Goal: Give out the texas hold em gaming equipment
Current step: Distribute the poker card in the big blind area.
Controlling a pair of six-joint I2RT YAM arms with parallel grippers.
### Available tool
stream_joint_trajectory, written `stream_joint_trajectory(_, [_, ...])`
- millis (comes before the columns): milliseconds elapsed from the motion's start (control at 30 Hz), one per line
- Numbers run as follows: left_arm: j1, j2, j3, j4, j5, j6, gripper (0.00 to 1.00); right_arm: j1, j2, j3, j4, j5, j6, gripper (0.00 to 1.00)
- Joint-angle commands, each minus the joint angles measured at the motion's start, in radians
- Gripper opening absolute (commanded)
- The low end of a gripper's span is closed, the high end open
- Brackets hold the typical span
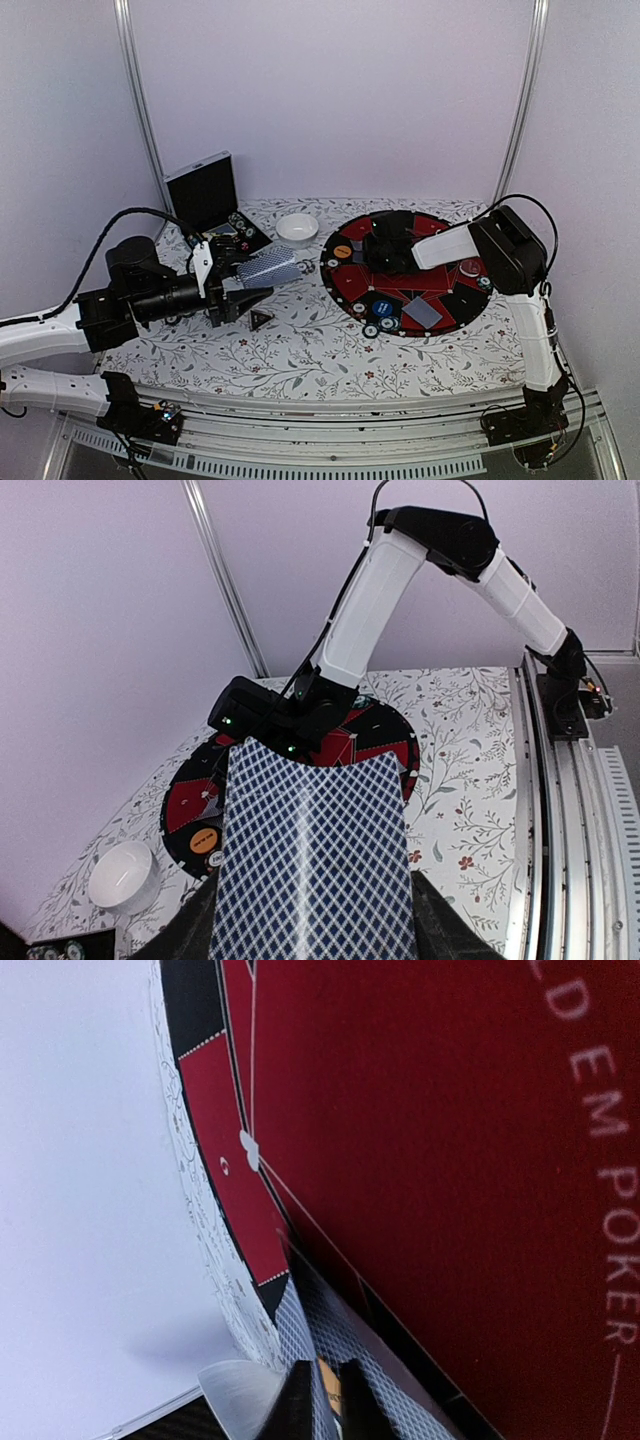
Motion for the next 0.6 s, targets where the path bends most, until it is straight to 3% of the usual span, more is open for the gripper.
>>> stream_joint_trajectory(0, [0.0, -0.018, -0.003, 0.02, 0.002, 0.002, 0.53, 0.012, -0.064, -0.026, -0.008, 0.005, -0.004, 0.26])
stream_joint_trajectory(567, [0.0, -0.023, -0.002, 0.016, 0.0, 0.006, 0.53, 0.034, -0.318, -0.293, 0.147, -0.121, -0.075, 0.61])
